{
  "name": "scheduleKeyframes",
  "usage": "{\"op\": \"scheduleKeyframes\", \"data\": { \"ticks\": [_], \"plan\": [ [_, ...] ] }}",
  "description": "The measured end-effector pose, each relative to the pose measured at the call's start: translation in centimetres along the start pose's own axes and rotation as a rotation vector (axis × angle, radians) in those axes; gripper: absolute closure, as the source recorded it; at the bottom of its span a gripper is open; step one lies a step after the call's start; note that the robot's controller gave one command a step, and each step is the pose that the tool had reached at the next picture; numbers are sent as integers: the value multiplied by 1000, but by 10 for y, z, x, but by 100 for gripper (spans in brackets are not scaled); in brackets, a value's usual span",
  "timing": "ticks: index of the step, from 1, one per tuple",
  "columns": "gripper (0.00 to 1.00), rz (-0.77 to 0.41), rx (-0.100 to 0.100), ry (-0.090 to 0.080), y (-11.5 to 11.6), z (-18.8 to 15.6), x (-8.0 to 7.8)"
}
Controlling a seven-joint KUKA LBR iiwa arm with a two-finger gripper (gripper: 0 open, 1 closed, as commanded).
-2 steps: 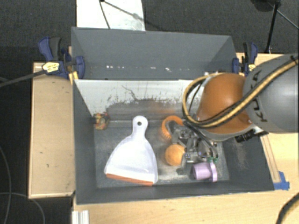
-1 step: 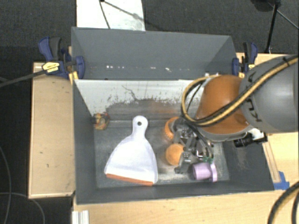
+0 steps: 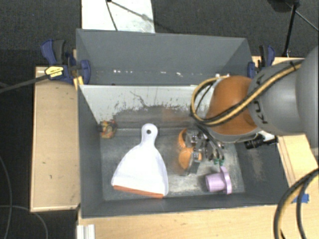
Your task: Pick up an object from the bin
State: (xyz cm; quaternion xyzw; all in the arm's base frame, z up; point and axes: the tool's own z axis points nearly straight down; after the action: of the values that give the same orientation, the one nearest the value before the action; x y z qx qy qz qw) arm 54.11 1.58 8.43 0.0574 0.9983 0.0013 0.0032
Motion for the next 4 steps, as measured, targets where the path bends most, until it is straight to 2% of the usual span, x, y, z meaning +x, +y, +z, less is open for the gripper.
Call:
{"op": "scheduleKeyframes", "data": {
  "ticks": [1,2,3,4],
  "plan": [
    [100,0,0,0,0,0,0],
    [100,20,0,-8,2,1,2],
    [100,6,2,5,12,-98,28],
    [100,6,2,5,12,-98,28]
  ]
}}
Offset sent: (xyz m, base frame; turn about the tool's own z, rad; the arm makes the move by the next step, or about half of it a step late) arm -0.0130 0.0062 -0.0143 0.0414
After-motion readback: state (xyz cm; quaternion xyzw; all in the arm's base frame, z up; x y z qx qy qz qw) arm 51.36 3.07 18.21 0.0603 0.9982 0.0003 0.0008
